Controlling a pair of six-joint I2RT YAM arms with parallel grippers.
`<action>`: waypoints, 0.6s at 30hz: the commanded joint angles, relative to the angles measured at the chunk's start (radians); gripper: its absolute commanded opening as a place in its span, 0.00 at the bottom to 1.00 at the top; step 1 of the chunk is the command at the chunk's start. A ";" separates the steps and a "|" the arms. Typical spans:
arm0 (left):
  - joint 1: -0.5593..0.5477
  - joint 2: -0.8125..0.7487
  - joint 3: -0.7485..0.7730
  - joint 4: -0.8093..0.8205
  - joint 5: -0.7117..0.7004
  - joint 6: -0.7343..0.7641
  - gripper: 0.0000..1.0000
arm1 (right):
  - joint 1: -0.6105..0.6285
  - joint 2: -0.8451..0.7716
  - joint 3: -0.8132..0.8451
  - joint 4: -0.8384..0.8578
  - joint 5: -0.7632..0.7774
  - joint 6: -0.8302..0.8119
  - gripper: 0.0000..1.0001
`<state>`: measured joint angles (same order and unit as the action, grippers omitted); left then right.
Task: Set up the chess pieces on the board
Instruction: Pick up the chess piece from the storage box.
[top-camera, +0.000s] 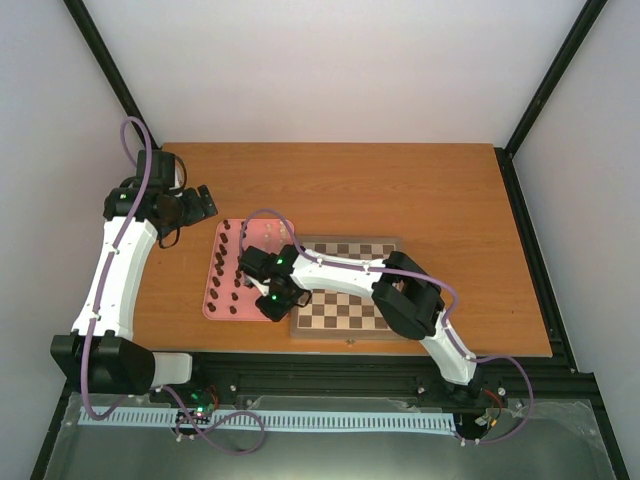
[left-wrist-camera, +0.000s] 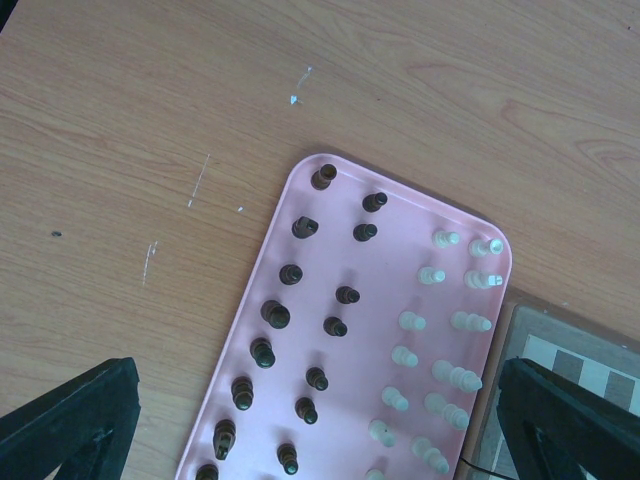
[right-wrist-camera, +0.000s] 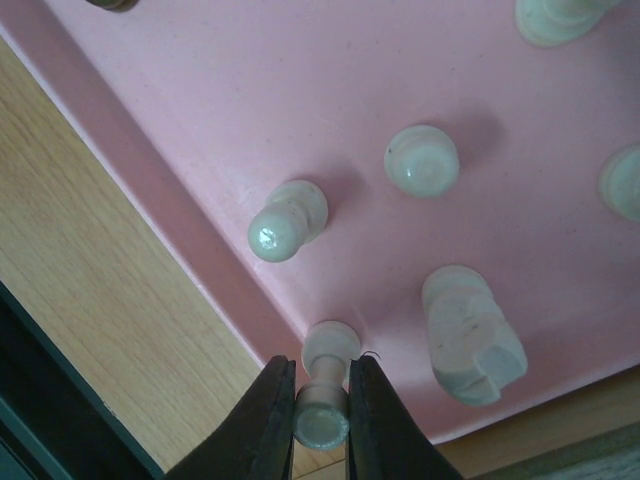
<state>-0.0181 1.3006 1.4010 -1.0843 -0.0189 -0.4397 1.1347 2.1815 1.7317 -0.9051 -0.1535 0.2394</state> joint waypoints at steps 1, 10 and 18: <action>-0.003 0.003 0.014 0.007 -0.010 0.022 1.00 | 0.008 -0.018 0.023 -0.030 -0.004 -0.016 0.08; -0.002 0.003 0.007 0.010 -0.013 0.022 1.00 | 0.007 -0.097 0.033 -0.045 -0.011 -0.038 0.04; -0.003 0.003 0.000 0.012 -0.016 0.025 1.00 | 0.007 -0.204 0.078 -0.139 0.008 -0.044 0.03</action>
<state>-0.0181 1.3006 1.3994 -1.0843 -0.0227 -0.4393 1.1347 2.0739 1.7889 -0.9779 -0.1574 0.2028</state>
